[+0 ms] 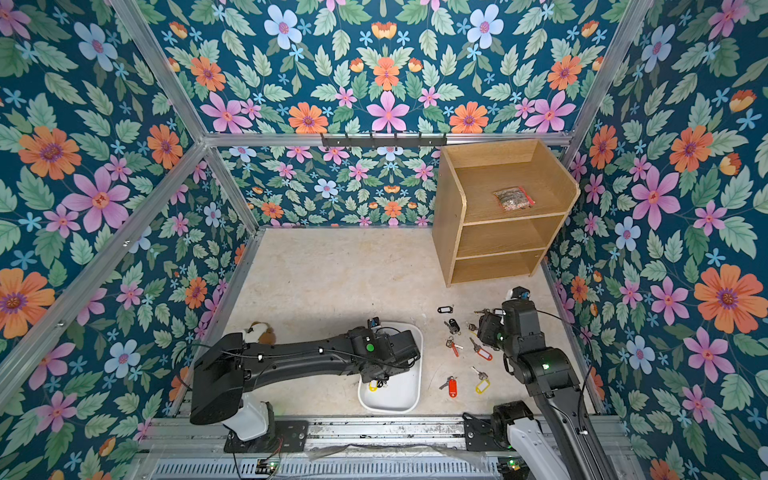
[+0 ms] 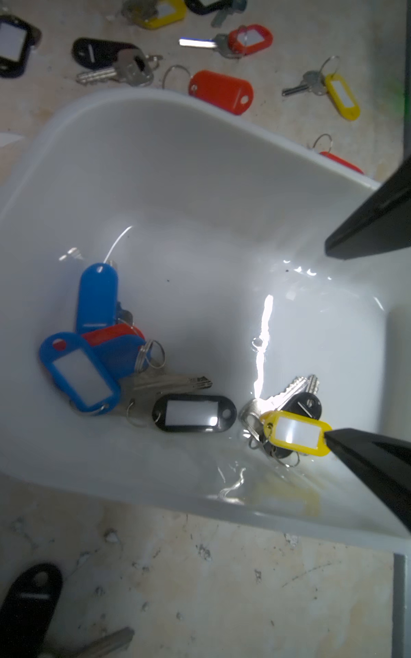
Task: Take the keys out of the storage box
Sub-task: Pick up the key from the storage box.
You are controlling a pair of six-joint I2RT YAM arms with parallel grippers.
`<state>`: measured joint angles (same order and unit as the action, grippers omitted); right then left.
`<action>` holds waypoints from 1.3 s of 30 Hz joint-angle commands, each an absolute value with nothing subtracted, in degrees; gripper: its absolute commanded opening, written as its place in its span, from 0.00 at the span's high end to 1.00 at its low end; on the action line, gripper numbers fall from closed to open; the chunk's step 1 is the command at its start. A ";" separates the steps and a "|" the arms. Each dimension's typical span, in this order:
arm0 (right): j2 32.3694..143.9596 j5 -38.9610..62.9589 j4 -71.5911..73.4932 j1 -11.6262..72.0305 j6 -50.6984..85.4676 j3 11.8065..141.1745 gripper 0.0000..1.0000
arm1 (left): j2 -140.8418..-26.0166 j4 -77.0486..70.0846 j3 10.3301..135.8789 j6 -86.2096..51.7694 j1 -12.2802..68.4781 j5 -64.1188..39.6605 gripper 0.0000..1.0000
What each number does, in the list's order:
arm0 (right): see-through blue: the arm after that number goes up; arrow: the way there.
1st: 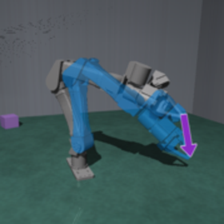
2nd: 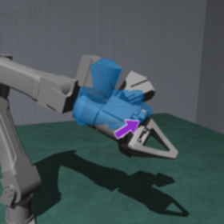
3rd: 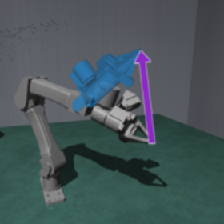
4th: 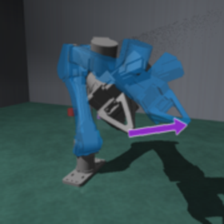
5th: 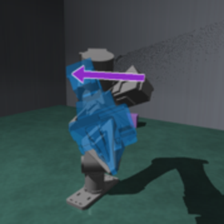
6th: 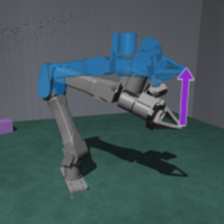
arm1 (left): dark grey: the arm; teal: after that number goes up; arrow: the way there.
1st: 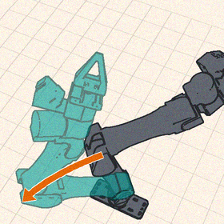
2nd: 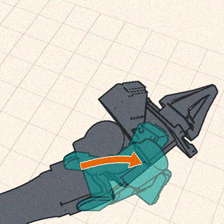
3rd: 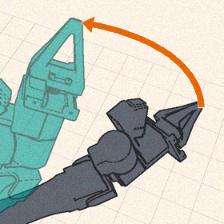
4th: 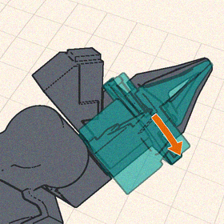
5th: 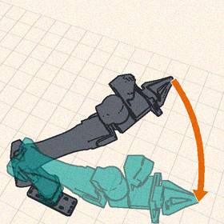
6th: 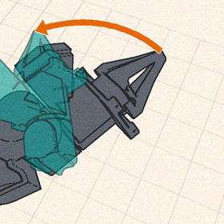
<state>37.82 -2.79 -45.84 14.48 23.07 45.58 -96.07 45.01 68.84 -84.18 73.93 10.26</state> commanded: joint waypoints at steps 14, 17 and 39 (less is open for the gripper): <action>34.21 -1.94 -44.12 17.23 22.50 45.31 0.40 | -95.71 45.71 63.98 -110.66 76.54 17.99 0.44; 33.39 -1.72 -43.91 17.27 22.46 45.20 0.39 | -98.66 48.15 67.27 -112.28 76.70 17.94 0.41; 31.51 -2.02 -43.92 19.68 22.63 45.18 0.38 | -109.79 64.44 80.51 -114.60 75.57 14.98 0.59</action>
